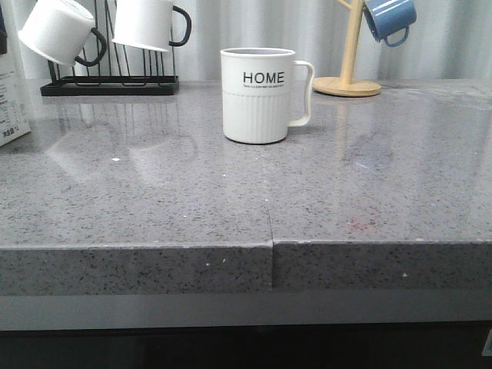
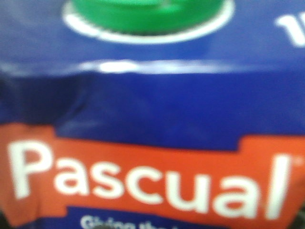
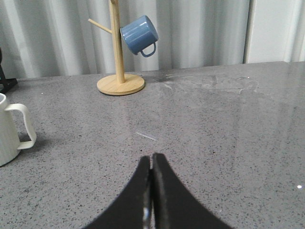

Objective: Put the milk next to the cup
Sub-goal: 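Lower the left gripper around the Pascual milk carton and close it, then lift the milk carton and carry it toward the mug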

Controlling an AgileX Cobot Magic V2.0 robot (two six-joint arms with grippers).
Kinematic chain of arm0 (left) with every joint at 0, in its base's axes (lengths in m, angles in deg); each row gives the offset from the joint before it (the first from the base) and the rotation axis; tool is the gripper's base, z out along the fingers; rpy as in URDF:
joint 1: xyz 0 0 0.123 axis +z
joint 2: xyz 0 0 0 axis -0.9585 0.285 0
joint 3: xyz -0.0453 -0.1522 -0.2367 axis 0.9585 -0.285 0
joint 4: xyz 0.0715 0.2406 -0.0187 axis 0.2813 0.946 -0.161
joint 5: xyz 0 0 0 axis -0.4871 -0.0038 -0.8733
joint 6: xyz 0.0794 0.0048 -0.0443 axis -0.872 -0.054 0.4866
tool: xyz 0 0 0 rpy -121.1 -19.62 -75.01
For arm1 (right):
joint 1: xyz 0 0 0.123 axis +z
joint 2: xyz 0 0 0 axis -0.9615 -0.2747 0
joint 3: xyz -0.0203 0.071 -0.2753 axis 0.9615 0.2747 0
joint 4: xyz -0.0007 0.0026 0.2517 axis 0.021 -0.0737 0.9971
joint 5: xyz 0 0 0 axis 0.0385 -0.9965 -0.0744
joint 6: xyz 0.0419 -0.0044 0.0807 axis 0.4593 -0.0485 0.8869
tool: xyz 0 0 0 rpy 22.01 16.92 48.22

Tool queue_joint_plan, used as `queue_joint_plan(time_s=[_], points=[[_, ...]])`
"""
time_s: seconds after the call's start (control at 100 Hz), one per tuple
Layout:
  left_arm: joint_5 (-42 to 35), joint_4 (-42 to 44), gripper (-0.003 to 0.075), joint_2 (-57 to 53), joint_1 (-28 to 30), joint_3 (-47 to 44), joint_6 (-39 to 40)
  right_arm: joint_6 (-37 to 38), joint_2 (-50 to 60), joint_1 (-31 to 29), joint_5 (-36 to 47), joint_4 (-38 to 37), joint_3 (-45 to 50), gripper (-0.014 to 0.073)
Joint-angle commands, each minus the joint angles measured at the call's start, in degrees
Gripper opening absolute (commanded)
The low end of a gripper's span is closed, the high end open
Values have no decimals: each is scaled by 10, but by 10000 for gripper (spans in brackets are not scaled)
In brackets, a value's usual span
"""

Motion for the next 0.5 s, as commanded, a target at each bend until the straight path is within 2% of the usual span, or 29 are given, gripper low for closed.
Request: queue_joint_plan(time_s=[0.0, 0.06, 0.15, 0.49], points=[[-52, -4, 327, -14, 0, 19, 1, 0, -1, -3, 41, -7, -15, -122], [-52, -4, 194, -14, 0, 19, 0, 0, -1, -3, 41, -7, -15, -122], [-60, 19, 70, -17, 0, 19, -1, 0, -1, -3, 41, -7, -15, -122], [-76, 7, 64, -85, -14, 23, -2, 0, -1, -3, 41, -7, -15, -122]])
